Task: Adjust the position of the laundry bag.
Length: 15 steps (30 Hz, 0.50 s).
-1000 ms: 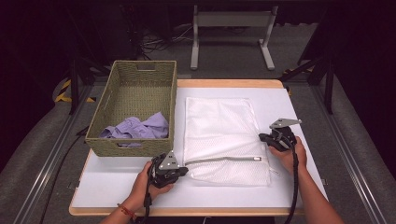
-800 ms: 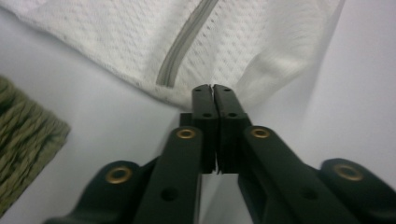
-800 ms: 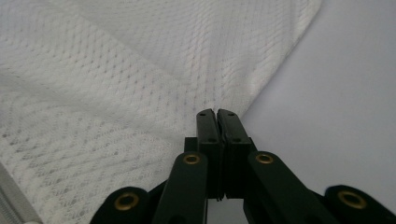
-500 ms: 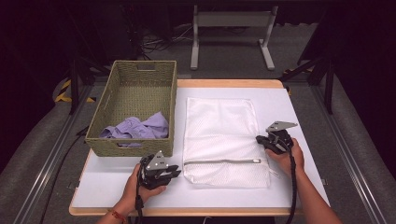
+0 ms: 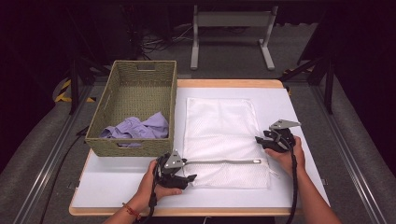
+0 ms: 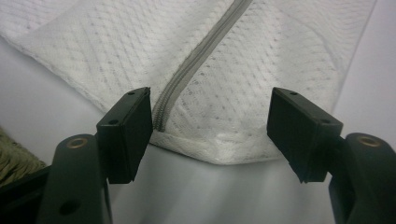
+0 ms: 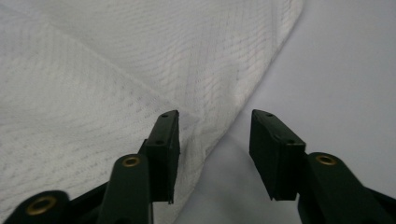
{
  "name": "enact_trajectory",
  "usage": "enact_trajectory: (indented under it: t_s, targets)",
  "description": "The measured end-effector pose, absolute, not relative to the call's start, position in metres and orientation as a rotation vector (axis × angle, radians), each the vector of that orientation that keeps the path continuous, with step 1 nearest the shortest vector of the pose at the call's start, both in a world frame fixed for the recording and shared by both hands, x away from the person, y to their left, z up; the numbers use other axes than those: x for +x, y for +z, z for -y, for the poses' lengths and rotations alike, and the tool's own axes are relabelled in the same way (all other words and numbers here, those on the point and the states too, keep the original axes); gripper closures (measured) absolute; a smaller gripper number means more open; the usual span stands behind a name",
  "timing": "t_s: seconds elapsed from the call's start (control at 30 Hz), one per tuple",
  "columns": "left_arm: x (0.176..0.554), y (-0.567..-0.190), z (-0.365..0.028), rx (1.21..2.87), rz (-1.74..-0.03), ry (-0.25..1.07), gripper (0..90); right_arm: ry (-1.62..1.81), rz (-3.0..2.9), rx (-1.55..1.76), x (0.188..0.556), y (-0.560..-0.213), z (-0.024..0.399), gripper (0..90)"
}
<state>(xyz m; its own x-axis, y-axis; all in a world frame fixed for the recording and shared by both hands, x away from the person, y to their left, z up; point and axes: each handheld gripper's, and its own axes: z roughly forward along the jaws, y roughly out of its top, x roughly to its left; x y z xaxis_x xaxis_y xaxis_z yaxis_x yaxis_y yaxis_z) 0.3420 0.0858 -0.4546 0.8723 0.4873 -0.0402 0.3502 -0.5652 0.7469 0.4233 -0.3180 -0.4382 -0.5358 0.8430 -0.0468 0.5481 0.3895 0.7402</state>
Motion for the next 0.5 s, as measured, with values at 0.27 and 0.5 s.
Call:
enact_trajectory:
  t_s: [0.27, 0.5]
  targets:
    - [0.344, -0.452, -0.095, 2.27, -0.572, 0.249, 84.0, 0.995, -2.317, 1.152, 0.414, -0.439, 0.316, 72.0]
    - [0.343, -0.449, -0.1, 2.297, -0.538, 0.248, 89.8, 0.999, -2.35, 1.085, 0.411, -0.44, 0.307, 84.6]
